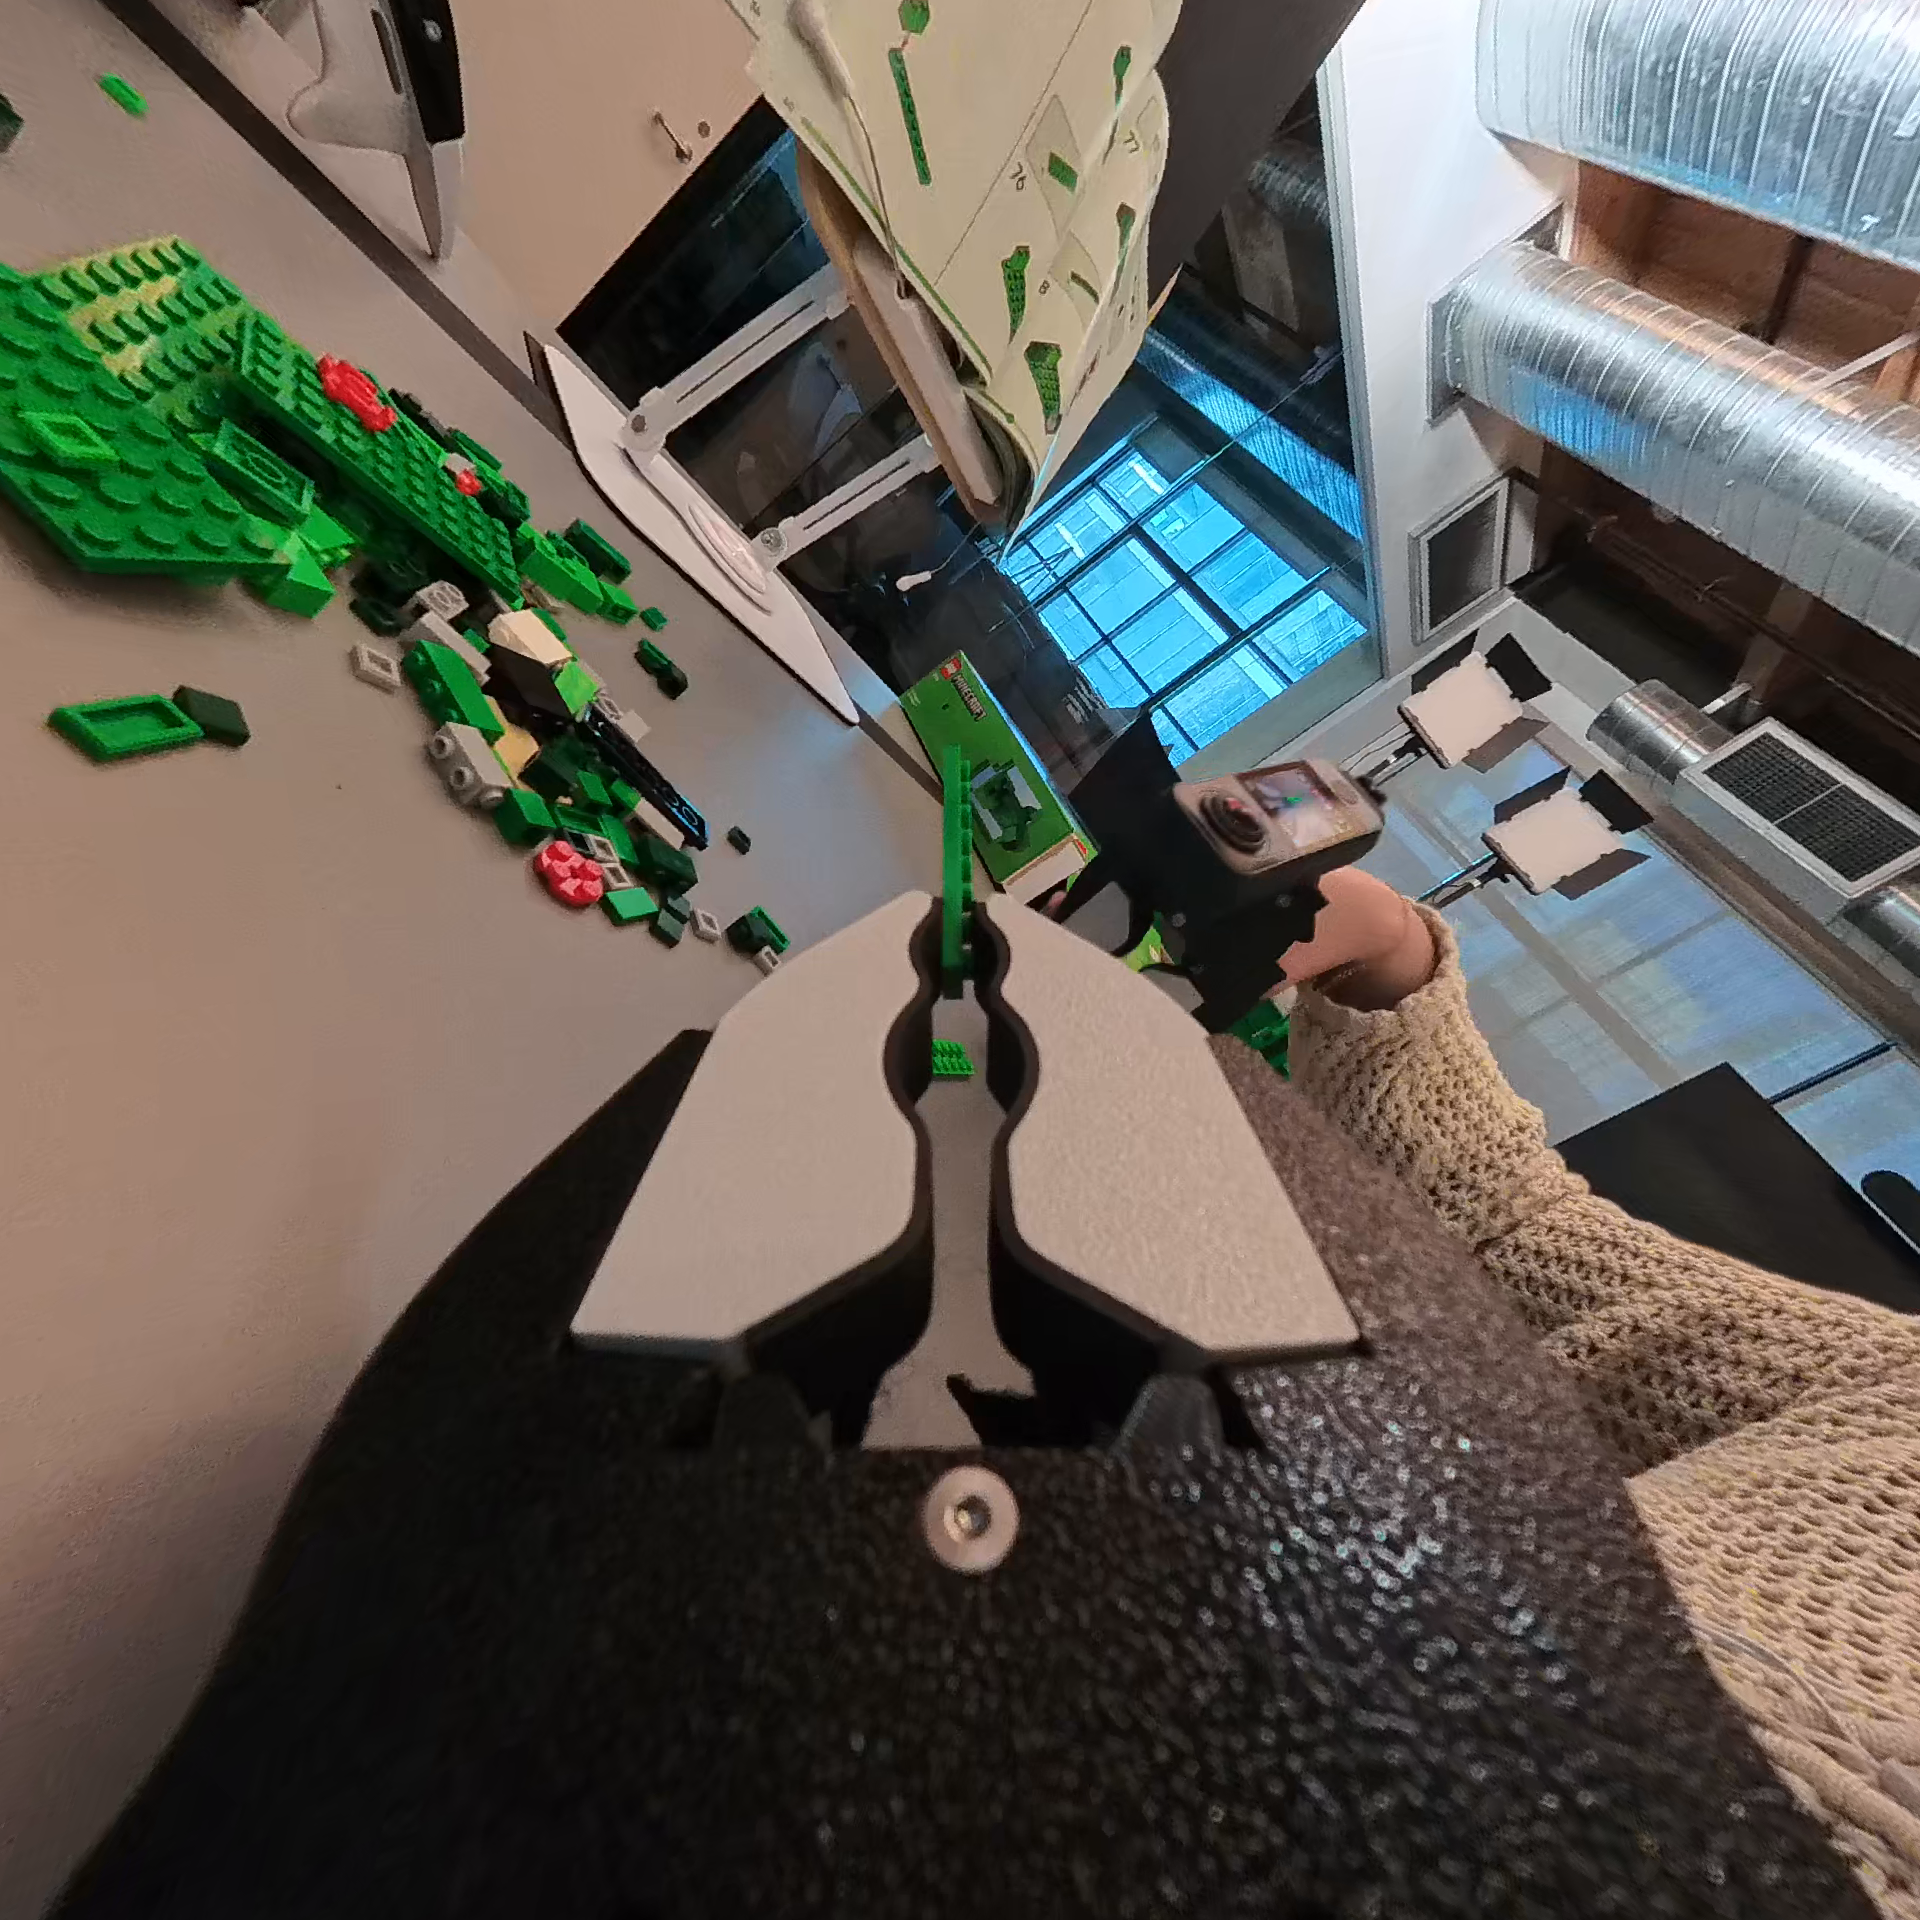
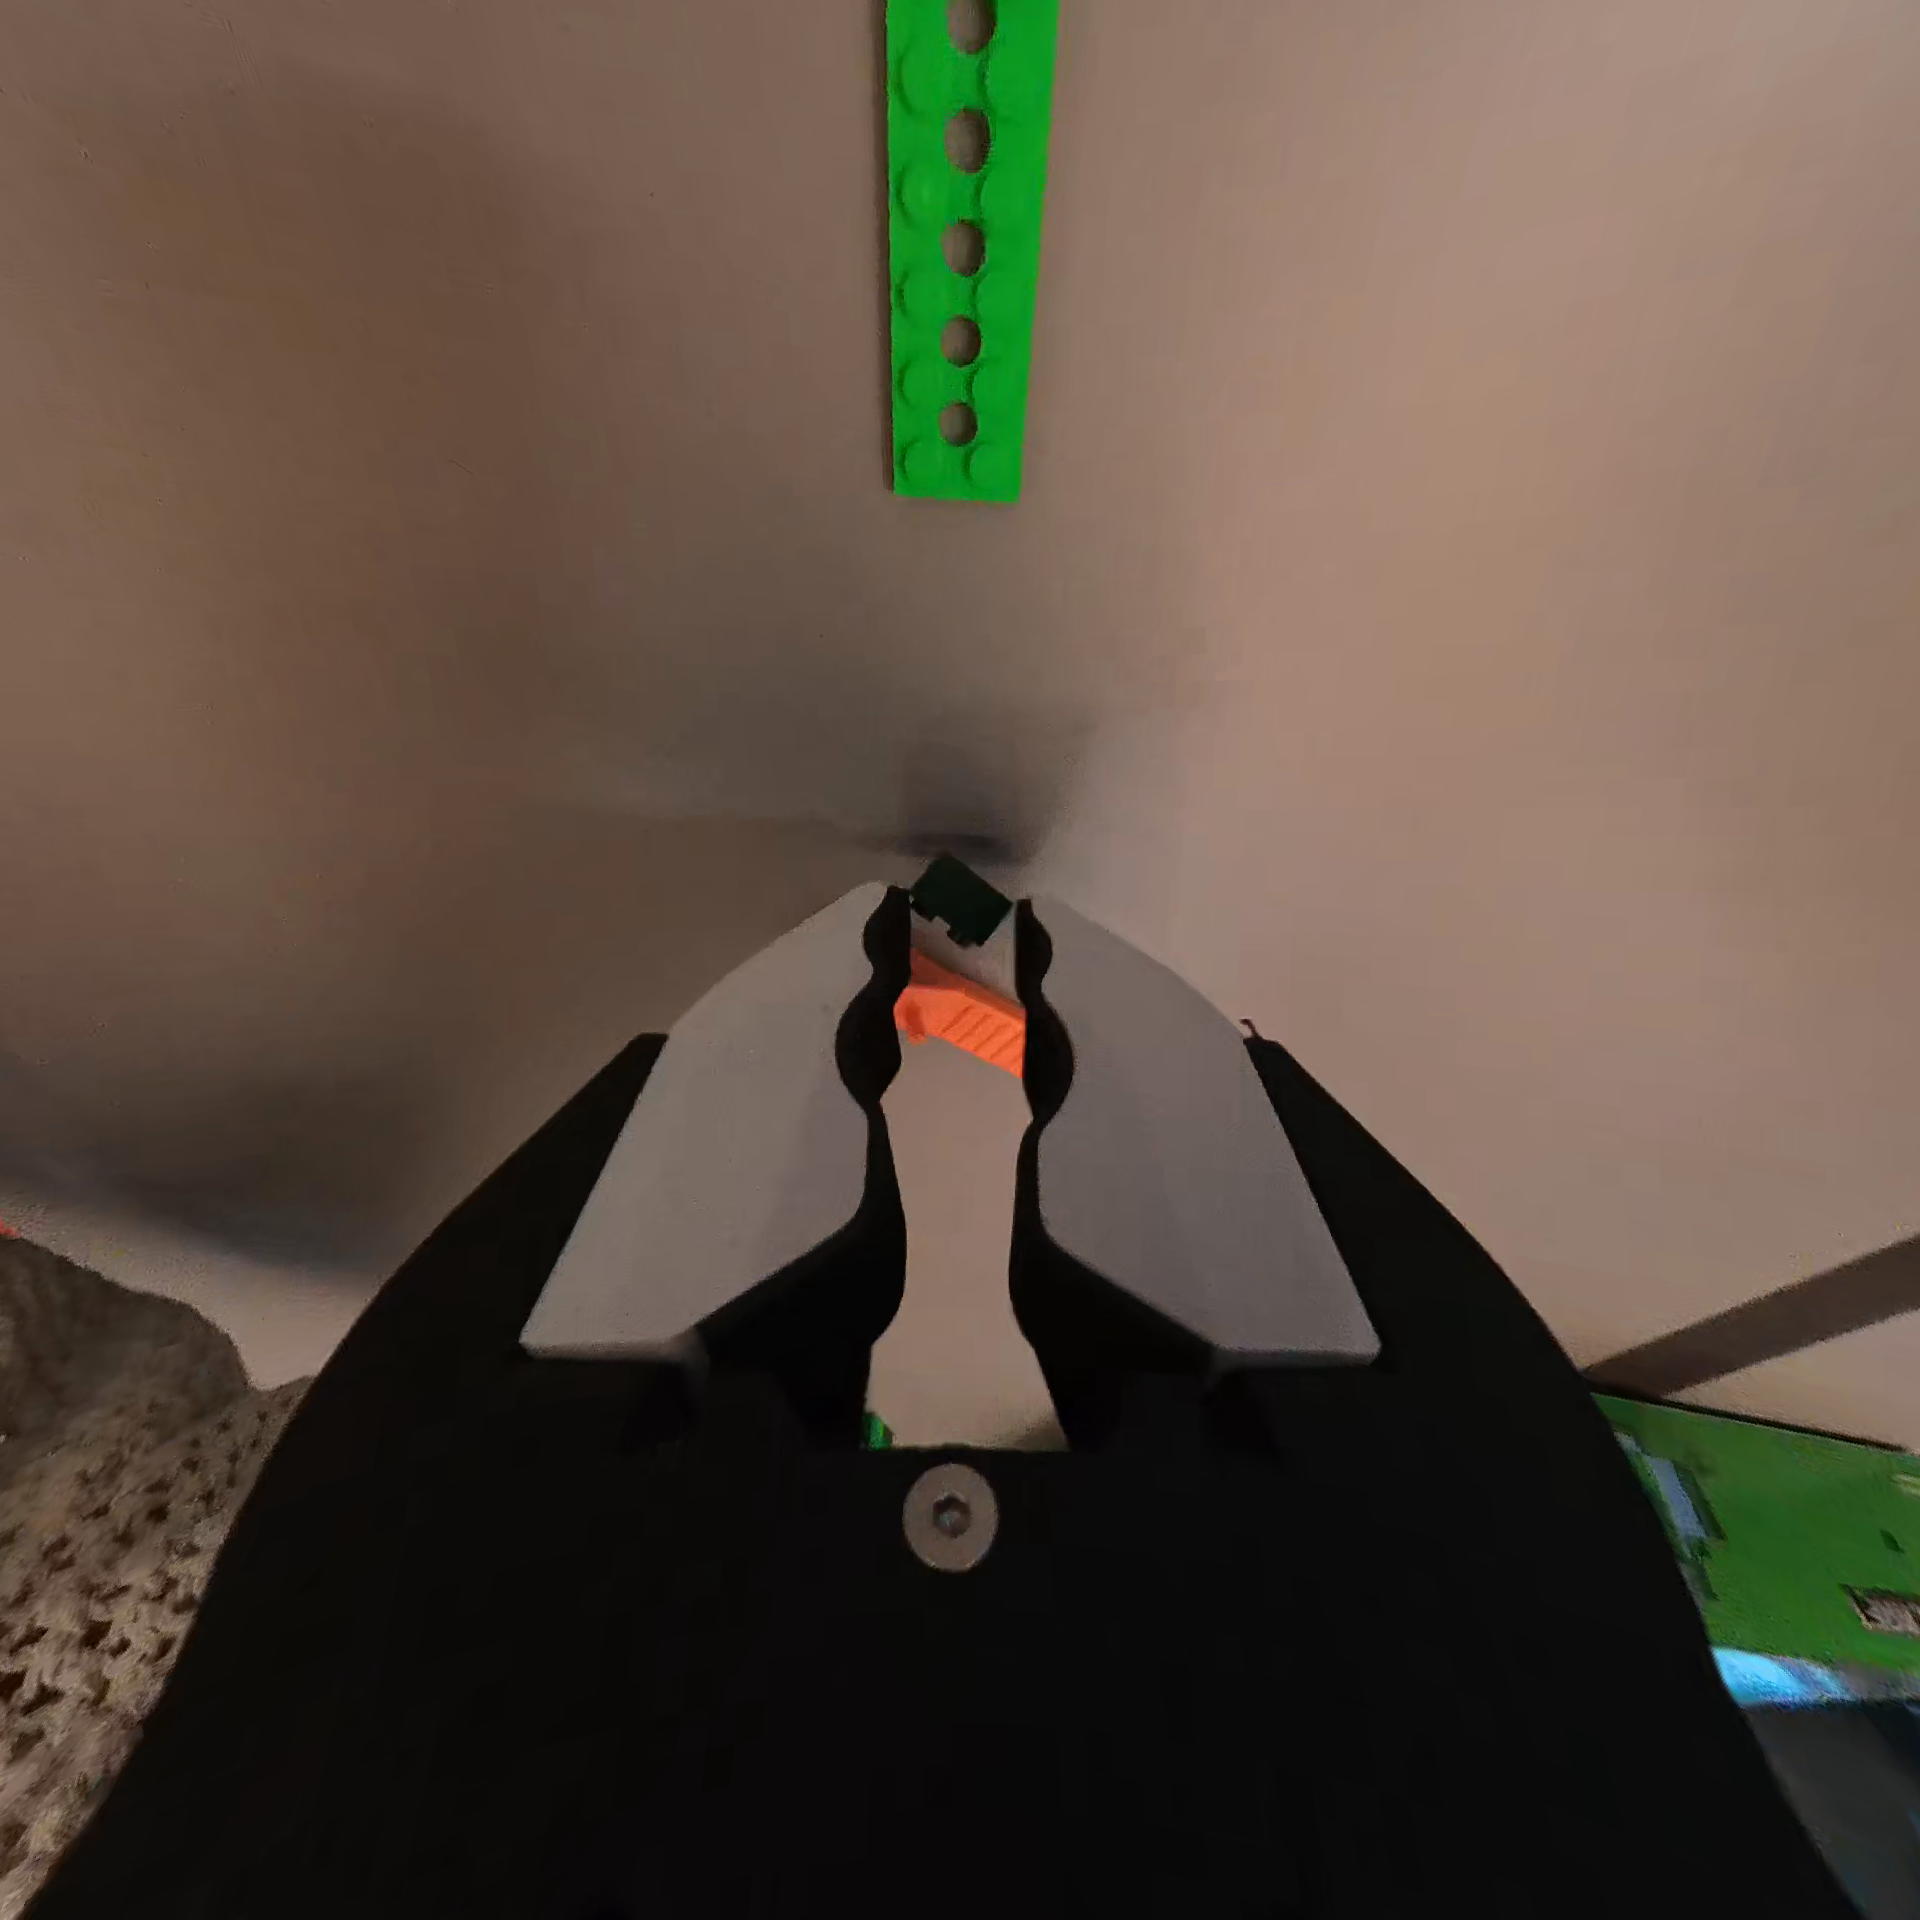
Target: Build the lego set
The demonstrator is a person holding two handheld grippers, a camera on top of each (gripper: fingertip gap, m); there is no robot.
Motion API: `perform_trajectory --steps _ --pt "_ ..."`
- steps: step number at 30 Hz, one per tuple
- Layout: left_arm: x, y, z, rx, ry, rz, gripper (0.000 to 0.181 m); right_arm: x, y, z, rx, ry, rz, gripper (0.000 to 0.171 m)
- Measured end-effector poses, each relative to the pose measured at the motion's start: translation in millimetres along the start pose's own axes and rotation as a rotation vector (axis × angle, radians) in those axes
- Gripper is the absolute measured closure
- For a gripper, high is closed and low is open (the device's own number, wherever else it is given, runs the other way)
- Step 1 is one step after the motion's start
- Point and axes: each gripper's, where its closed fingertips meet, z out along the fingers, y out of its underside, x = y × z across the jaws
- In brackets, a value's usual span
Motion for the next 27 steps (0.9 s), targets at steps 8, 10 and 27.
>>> perform_trajectory --steps 8,10,27 --pt "0 1 0 -0.008 -0.001 0.008 0.177 57 -120 -65 0.522 0.28 -0.368 0.15" --pt "1 3 1 -0.016 0.001 0.01 0.177 78 -145 -66 0.497 0.354 -0.477 0.155" --pt "12 3 -2 -0.02 0.083 0.014 0.177 121 -221 -57 0.302 0.312 -0.91 0.15"
